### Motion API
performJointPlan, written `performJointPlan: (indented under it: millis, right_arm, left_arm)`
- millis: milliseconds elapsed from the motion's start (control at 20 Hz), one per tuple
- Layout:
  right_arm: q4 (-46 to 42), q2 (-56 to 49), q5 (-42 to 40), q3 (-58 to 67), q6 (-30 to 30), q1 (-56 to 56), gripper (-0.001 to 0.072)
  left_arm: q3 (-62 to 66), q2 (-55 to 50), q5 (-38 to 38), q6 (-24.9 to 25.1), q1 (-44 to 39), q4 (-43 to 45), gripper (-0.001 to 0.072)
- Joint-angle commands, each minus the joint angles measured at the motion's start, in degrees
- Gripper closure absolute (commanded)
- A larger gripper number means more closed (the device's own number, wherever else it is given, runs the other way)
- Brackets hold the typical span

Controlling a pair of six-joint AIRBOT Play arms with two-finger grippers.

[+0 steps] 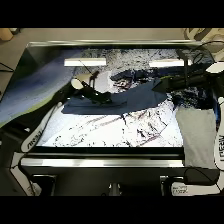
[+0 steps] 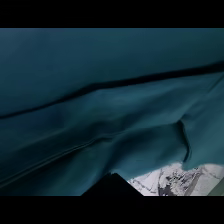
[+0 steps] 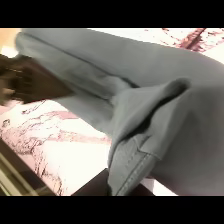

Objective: Fold the shirts.

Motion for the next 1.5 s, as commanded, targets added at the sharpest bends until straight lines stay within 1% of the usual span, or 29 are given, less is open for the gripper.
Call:
performJointPlan:
  millis: [0,100,200,300,350,400,450,600,700,750,850,1000,1100,1200,1250,1300,1350,1400,1450]
  right_arm:
    - [-1.0,6.1,5.1,0.1,1.9,0.0,0.0693]
    - [-1.9,9.5,8.0,0.1,2.7,0.0,0.0693]
    - [-2.2,12.2,7.2,0.1,4.1,0.0,0.0693]
    - [-2.7,13.1,4.5,0.1,4.7,0.0,0.0693]
    - [-2.9,12.8,3.6,0.1,4.9,0.0,0.0693]
    - [-2.4,12.2,3.1,0.1,4.9,0.3,0.0694]
    - [-2.4,11.3,2.4,0.1,4.9,1.1,0.0694]
    - [-1.2,7.6,-2.4,0.1,4.6,7.1,0.0694]
    - [3.5,4.3,-8.1,0.1,3.5,12.5,0.0694]
    - [5.9,2.5,-10.9,0.1,2.9,15.1,0.0694]
    - [9.8,-1.8,-15.8,0.1,1.9,20.6,0.0694]
    - [15.1,-9.2,-22.5,0.1,0.0,28.1,0.0693]
    - [20.0,-14.0,-26.2,0.1,-1.4,31.6,0.0693]
    - [23.9,-18.0,-27.9,0.1,-1.8,33.8,0.0691]
    - [25.5,-19.5,-29.0,0.1,-1.9,34.6,0.0652]
    - [27.2,-20.4,-30.3,0.1,-2.1,35.1,0.0519]
    - [29.1,-20.6,-32.1,0.1,-3.8,35.1,0.0283]
    - [30.7,-20.2,-33.0,0.1,-6.1,34.9,0.01]
    - [30.9,-19.3,-33.2,0.1,-6.9,34.1,0.0098]
  left_arm:
    - [0.0,-5.3,7.7,-0.2,-6.2,-11.1,0.0679]
    - [0.0,-6.7,11.5,-0.2,-9.1,-18.9,0.0679]
    - [0.2,-7.5,15.8,-0.2,-11.8,-23.7,0.0679]
    - [0.5,-7.4,16.2,0.2,-12.7,-25.1,0.0681]
    - [0.5,-6.7,16.1,2.7,-11.9,-25.0,0.0682]
    - [0.4,-5.1,16.1,4.2,-10.3,-22.7,0.0683]
    - [0.4,-2.8,16.0,4.0,-8.1,-17.9,0.0684]
    - [0.4,7.4,12.5,-0.5,2.1,1.1,0.0683]
    - [0.4,15.5,8.8,-1.8,10.3,10.1,0.0683]
    - [0.4,19.9,7.2,-1.7,14.6,12.9,0.0683]
    - [0.4,28.0,4.5,-1.7,22.3,16.0,0.0683]
    - [0.4,38.0,0.9,-1.7,30.9,16.5,0.0682]
    - [0.4,43.2,-0.7,-1.7,33.8,16.5,0.0682]
    - [0.4,47.0,-1.6,-1.7,34.3,16.5,0.0682]
    - [0.4,48.3,-1.8,-1.7,34.0,16.5,0.0682]
    - [0.4,49.1,-2.2,-1.7,33.6,16.5,0.0681]
    - [0.4,49.6,-2.7,-1.7,33.2,16.5,0.0682]
    - [0.4,49.7,-3.2,-1.7,32.7,16.5,0.0682]
    - [0.4,49.6,-3.6,-1.7,32.4,16.5,0.0681]
